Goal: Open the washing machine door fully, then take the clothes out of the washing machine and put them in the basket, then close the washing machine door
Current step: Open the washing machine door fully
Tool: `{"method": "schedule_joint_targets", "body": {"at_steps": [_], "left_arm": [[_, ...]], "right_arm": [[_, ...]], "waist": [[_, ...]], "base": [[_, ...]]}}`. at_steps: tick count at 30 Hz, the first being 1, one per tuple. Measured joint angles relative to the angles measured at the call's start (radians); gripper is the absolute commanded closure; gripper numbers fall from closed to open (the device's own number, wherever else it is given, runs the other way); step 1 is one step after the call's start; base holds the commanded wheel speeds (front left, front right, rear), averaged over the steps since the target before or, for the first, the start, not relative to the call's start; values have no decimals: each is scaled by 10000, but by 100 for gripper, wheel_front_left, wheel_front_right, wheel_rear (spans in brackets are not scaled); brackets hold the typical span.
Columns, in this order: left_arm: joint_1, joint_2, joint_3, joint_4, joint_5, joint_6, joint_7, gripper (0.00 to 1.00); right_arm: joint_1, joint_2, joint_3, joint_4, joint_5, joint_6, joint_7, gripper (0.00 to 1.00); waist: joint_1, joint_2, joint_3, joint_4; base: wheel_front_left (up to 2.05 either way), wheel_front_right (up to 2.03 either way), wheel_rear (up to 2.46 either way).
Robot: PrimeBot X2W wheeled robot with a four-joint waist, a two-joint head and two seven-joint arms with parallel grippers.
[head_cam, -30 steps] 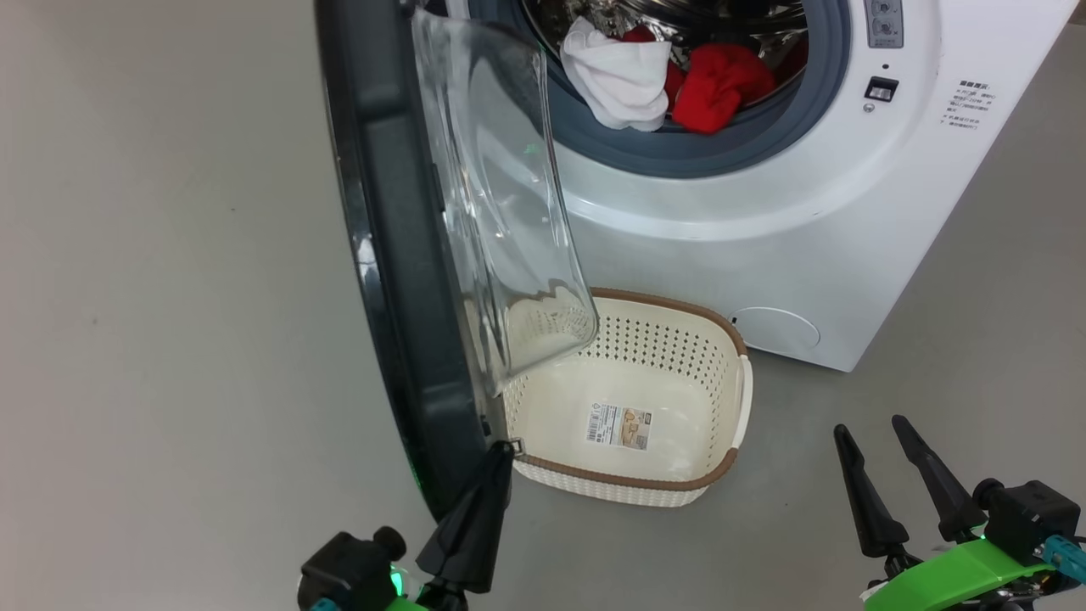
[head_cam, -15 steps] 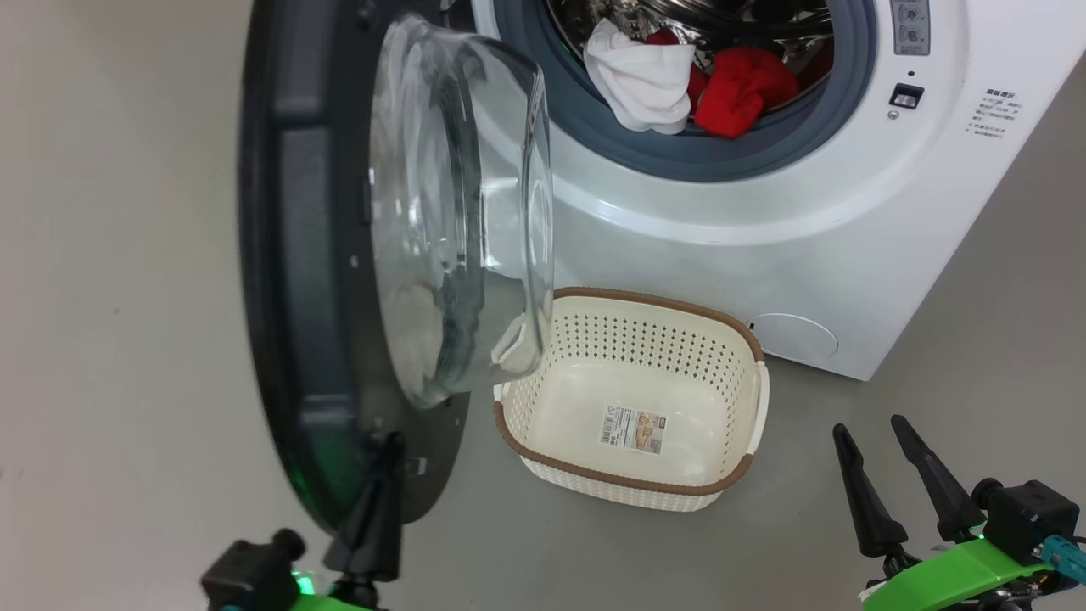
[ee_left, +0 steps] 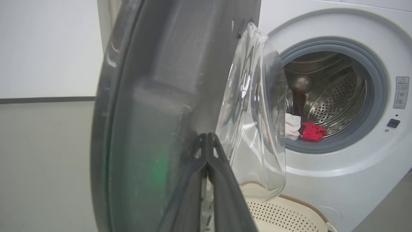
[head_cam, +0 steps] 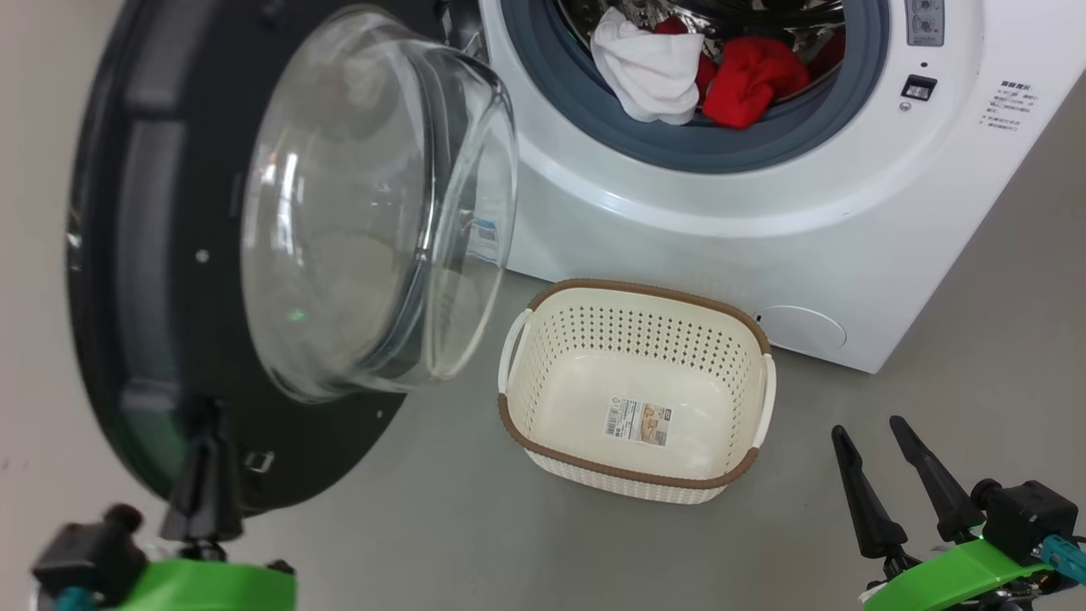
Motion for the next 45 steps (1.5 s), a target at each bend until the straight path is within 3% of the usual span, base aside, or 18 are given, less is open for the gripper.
{"method": "schedule_joint_targets", "body": {"at_steps": [7,13,26,34,45], "left_arm": [[-863,-90,1549,698,426,-345,2,100],[-1593,-59,2297,1241,614,-575,-2,100],[-3295,343,3864,2694,1156,-667,-10,100],[-3853,523,4347,3193,1271,-667,-10,100],[-3405,456,4056,2993,1304,-667,-10,100]], "right_arm": [[-102,-102,33,-10,0,0,0,0],[-166,-176,33,-40,0,-2,0,0],[-686,-454,84,-155,-2,0,0,0],[-790,-520,81,-184,-13,0,0,0],[-786,-451,36,-176,-196,0,0,0]], "waist": [[0,0,218,-125],[0,0,435,-199],[0,0,1143,-446],[0,0,1447,-658],[0,0,1117,-754]], "base": [[0,0,0],[0,0,0],[0,0,0],[0,0,0],[0,0,0]]}}
